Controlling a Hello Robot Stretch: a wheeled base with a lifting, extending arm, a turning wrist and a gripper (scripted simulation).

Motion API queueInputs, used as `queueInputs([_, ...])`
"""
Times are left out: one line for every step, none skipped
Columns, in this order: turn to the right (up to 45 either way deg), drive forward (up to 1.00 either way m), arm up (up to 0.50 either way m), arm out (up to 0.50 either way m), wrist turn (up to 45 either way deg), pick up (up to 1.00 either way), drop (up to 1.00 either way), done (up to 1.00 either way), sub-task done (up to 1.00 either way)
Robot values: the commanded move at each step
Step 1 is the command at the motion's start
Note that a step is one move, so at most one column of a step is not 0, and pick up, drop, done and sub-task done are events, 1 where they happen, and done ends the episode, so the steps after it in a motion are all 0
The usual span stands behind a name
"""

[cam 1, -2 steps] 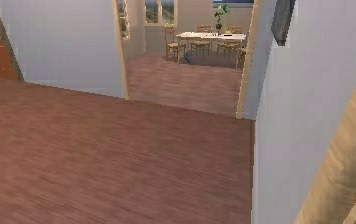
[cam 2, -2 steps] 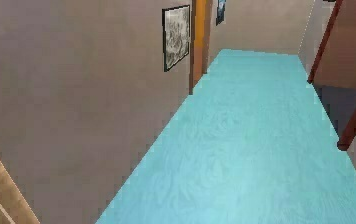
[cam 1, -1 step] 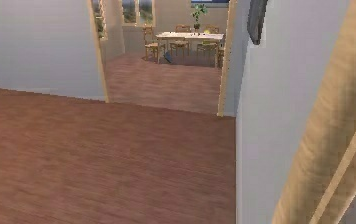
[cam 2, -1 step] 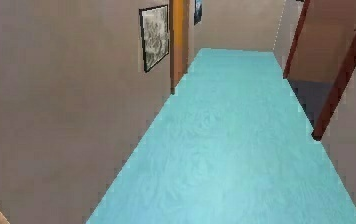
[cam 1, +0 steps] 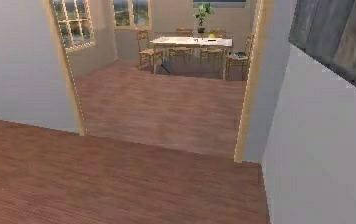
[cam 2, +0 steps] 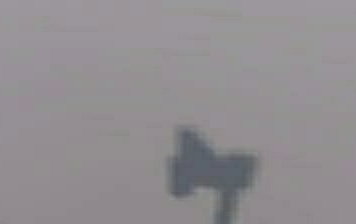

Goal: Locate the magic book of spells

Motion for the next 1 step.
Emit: queueInputs([0.0,1.0,0.0,0.0,0.0,0.0,0.0,0.0,0.0])
